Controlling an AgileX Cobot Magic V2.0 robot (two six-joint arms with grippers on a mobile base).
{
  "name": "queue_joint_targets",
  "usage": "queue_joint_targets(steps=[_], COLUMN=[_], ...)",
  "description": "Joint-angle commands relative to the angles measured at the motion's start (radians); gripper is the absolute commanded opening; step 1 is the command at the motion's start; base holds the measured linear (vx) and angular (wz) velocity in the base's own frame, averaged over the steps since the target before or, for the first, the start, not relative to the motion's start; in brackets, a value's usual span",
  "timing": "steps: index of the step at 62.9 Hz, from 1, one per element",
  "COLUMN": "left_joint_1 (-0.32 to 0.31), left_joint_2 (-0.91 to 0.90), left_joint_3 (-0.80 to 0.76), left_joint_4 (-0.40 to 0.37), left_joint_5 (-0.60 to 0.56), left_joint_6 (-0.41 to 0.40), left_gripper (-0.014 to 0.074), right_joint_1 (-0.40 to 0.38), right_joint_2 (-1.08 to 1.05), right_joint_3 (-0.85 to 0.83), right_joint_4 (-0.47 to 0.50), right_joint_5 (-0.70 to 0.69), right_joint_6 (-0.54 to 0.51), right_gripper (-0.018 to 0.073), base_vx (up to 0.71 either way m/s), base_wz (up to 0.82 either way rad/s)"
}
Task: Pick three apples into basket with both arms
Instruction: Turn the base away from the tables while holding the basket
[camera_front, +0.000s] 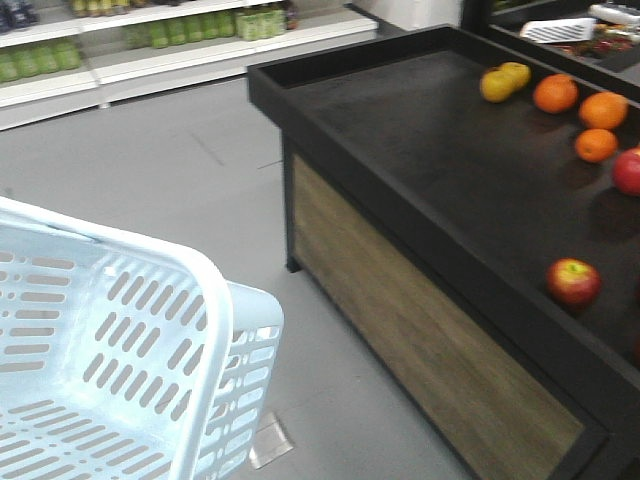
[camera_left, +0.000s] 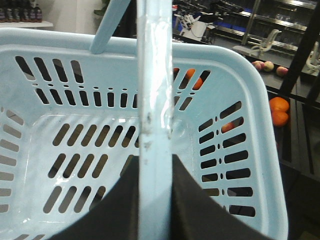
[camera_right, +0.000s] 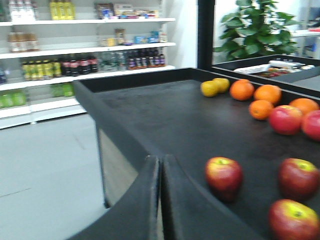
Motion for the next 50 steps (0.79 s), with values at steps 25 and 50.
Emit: queue_joint_targets(steps=[25,50], left_joint_1=[-0.001,-0.001], left_joint_2=[0.02,0.02], left_joint_3=[-0.031,-0.031], left_joint_4=[-0.019,-0.019], left_joint_5=[-0.114,-0.114], left_joint_6=[-0.005,-0.005], left_gripper=[-0.0008,-0.0008], right_joint_1=[-0.007,-0.007], right_joint_2=[-0.014,-0.014], right_joint_3=[0.014,0.014], right_joint_4=[-0.012,-0.012], right_joint_5=[-0.075,-0.075], right_joint_6=[-0.003,-0.003], right_gripper=[-0.0004,-0.0004], base_vx=[-0.08,0.0], base_wz=[0.5,0.47])
